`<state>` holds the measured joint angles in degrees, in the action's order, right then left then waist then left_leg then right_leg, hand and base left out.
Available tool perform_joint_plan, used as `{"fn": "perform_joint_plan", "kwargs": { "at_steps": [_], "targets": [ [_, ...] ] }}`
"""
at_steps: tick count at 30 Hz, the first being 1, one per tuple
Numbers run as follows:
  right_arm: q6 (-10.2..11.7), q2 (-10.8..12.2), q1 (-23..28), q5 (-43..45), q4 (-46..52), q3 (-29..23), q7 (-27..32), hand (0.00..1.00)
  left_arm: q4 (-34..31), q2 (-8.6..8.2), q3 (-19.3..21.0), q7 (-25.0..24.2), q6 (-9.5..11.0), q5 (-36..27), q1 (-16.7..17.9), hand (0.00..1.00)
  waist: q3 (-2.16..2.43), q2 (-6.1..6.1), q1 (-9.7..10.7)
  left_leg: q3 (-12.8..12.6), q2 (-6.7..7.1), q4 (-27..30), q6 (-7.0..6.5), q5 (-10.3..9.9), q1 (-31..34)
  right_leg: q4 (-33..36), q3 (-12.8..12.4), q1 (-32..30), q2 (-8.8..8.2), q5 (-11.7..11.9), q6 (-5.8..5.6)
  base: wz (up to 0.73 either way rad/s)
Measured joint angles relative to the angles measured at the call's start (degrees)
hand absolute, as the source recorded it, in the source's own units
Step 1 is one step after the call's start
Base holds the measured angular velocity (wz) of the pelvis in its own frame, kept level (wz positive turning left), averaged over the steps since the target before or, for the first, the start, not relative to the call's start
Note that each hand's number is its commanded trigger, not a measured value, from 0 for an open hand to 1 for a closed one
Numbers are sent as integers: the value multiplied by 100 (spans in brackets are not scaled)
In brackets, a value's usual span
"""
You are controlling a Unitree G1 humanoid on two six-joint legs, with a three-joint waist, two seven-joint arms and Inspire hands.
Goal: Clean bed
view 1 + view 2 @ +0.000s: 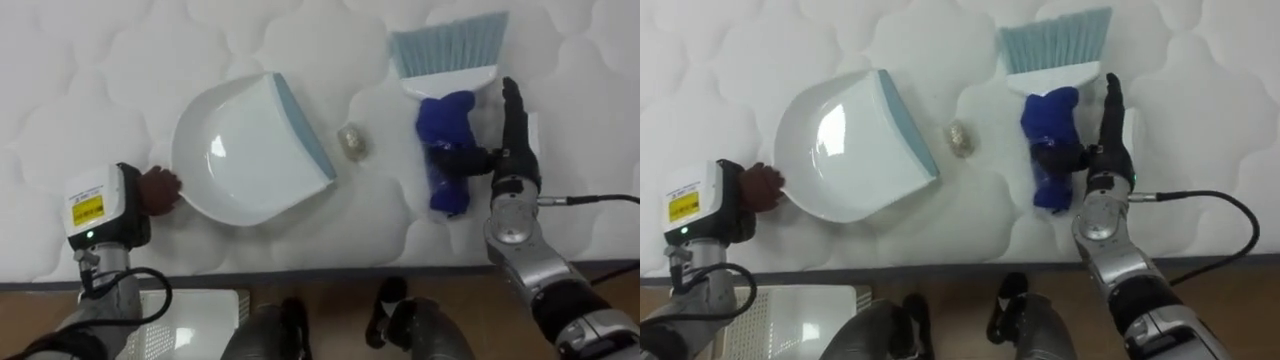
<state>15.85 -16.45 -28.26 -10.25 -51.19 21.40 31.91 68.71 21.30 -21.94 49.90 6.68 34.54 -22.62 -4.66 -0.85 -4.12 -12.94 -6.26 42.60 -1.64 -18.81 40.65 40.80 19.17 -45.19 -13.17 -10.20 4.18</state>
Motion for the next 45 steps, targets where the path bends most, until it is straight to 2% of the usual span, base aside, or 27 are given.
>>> {"fn": "perform_joint_plan", "kwargs": {
  "at_steps": [6,7,10,13,30,33,41,45],
  "targets": [
    [-34,80,-3,-4,115,5,32,0,7,-59,-256,-52,-27,-9,34,100,-3,-5,-73,51,54,10,-6,2,17,78,67,2,-91,-44,-6,8],
    [-34,81,-3,-22,162,4,38,0,9,-90,-292,-52,-28,-5,37,100,-3,-5,-73,58,102,-4,-9,4,10,88,67,2,-94,-50,-15,7],
    [-27,108,-3,-22,269,-1,39,0,39,-225,-298,-52,-28,1,39,100,-2,-3,-72,48,107,-67,-18,9,-24,86,56,3,-145,-62,-35,2],
    [-24,143,-3,-37,287,-14,40,0,48,-291,-298,-52,-29,0,41,100,0,0,-69,41,110,-104,-21,11,-23,87,60,-6,-143,-68,-45,0],
    [-8,168,5,180,426,90,203,0,147,-284,-342,-156,-8,-13,104,100,5,11,-4,37,95,-117,-22,14,-155,4,85,156,-128,-78,-47,0],
    [110,176,17,210,190,209,324,0,172,-283,-361,-157,1,-11,123,100,5,10,39,77,87,-119,-23,14,-169,-36,139,217,-82,-76,-52,5],
    [79,144,22,427,-564,267,375,0,166,-275,-366,-133,18,-11,105,100,5,9,47,79,85,-138,-24,13,-111,-81,164,195,-71,-61,-77,0],
    [72,38,25,436,-806,345,374,0,175,-236,-379,-90,30,-11,81,100,4,8,54,89,86,-142,-24,13,-77,-79,163,161,-74,-63,-80,0]
  ]
}}
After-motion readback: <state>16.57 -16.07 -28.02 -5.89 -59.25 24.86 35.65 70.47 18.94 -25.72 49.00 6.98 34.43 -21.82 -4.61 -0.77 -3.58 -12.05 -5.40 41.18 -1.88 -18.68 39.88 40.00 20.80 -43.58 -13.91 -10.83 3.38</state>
